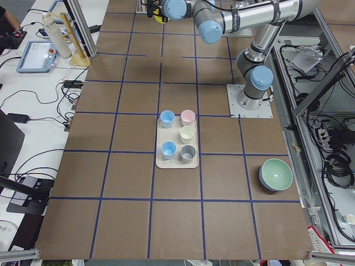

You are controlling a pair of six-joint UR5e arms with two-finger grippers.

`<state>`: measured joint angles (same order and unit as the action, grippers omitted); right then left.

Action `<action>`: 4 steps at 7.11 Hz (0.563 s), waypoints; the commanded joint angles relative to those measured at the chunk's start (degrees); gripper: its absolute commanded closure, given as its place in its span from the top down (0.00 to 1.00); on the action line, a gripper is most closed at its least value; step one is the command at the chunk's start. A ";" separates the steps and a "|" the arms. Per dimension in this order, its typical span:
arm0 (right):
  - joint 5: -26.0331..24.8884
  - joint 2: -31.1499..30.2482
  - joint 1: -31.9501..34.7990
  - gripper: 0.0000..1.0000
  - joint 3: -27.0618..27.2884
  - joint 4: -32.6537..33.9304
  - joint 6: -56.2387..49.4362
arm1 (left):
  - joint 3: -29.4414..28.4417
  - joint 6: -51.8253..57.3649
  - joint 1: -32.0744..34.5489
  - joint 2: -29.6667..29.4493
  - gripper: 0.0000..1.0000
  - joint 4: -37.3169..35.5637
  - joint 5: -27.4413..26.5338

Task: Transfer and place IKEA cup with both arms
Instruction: 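Close the left gripper on the yellow cup while the right gripper releases and withdraws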

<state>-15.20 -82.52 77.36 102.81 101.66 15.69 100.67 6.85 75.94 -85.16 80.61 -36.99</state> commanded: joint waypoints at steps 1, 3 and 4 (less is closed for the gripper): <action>-21.69 -2.89 -0.11 1.00 -1.80 0.21 0.22 | -6.51 0.79 -2.98 -2.81 0.00 0.25 -20.13; -38.15 -6.41 2.52 1.00 -4.62 -0.67 2.49 | -7.77 6.38 -5.26 -4.48 0.00 -0.10 -30.98; -48.68 -7.47 5.75 1.00 -5.24 -0.67 2.33 | -7.86 11.47 -6.67 -5.80 0.00 -0.19 -35.91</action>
<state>-52.17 -88.44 80.09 98.58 101.08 17.64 93.17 13.01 70.90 -89.52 80.60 -66.53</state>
